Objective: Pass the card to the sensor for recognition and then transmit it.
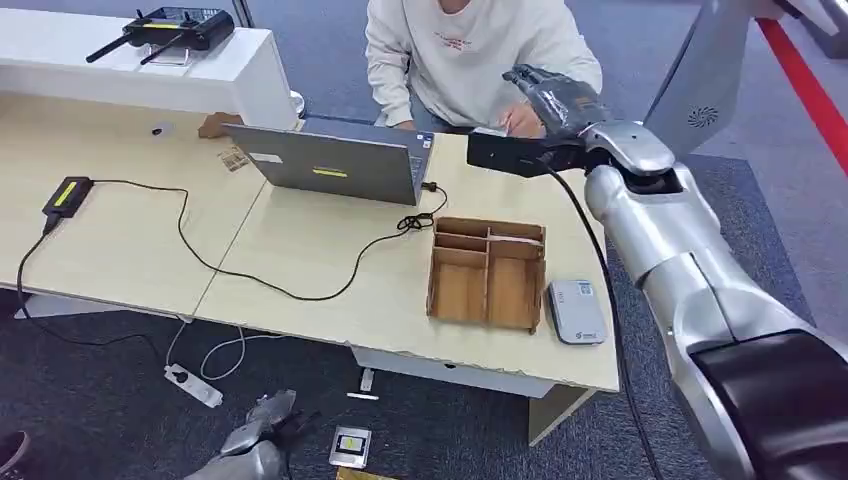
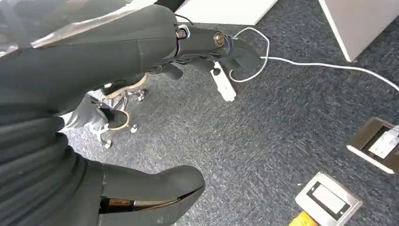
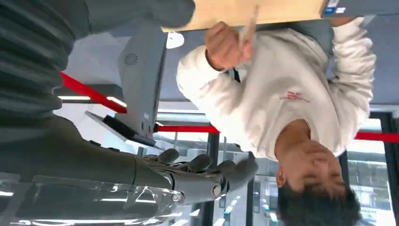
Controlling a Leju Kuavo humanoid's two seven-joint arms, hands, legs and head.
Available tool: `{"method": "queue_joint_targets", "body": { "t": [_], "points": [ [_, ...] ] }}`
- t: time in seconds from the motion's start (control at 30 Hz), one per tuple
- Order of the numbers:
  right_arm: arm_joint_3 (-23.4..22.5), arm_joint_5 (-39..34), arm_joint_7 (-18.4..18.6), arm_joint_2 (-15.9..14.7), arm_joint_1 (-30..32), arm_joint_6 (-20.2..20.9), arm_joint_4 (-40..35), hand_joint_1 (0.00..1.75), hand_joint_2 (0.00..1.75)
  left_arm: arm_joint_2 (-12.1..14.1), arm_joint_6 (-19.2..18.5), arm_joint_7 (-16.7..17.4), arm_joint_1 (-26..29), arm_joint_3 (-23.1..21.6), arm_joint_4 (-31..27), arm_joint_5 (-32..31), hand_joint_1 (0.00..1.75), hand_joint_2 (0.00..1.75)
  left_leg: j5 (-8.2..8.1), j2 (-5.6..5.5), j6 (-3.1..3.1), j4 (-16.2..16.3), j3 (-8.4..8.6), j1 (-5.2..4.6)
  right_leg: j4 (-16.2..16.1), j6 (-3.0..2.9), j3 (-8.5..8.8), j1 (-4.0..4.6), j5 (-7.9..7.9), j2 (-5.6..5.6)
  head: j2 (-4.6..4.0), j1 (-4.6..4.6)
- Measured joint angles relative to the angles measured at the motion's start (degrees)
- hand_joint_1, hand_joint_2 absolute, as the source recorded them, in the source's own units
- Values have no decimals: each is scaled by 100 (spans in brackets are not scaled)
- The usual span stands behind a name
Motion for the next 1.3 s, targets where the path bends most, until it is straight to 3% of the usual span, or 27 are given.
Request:
{"method": "queue_joint_targets", "body": {
  "t": [0.37, 0.47, 0.53, 0.73, 0.83, 1.03, 1.3],
  "points": [
    [-144, -606, -394, -216, -121, -505, -99, 0, 175, 7, 324, -39, 100, -131, 2, 367, 0, 175, 0, 2, 0, 1, 1, -1, -2, -1, 2, -1, 1, 1, 0, 0],
    [-157, -958, -400, -256, -5, 156, -365, 0, 175, 0, 579, 114, 179, -131, 0, 619, 0, 175, -1, 5, 0, 1, 8, 0, -2, -1, 2, 0, 1, 12, 0, 2],
    [-155, -1175, -217, -282, 181, 640, -620, 0, 175, 2, 560, 107, 234, -131, 0, 710, 0, 175, -1, 10, 0, 1, 8, 1, -2, -1, 2, 1, 1, 13, 0, 0],
    [-155, -1526, 92, -369, 586, 1214, -1189, 0, 175, 74, 439, 79, 277, -131, 2, 850, 0, 175, 0, 11, 0, 0, 8, 1, 0, -1, 2, 2, 1, 13, 0, 0],
    [-184, -1806, 455, -448, 925, 1717, -1570, 0, 175, 94, 433, 206, 283, -131, 4, 868, 0, 175, 0, 8, 0, 0, 12, 2, -2, -1, 10, 4, 1, 12, 0, 2],
    [-197, -1952, 804, -592, 1791, 1919, -2317, 0, 175, 127, 433, 319, 287, -131, 4, 872, 0, 175, -1, 9, 0, 1, 11, 1, -3, -1, 8, 2, 1, 12, 0, 0],
    [-223, -1930, 1237, -680, 2395, 1996, -3014, 0, 175, 190, 330, 334, 278, -131, 4, 872, 0, 175, -1, 11, -1, 0, 12, 3, -2, -1, 7, 5, 1, 12, 0, 0]
  ]
}}
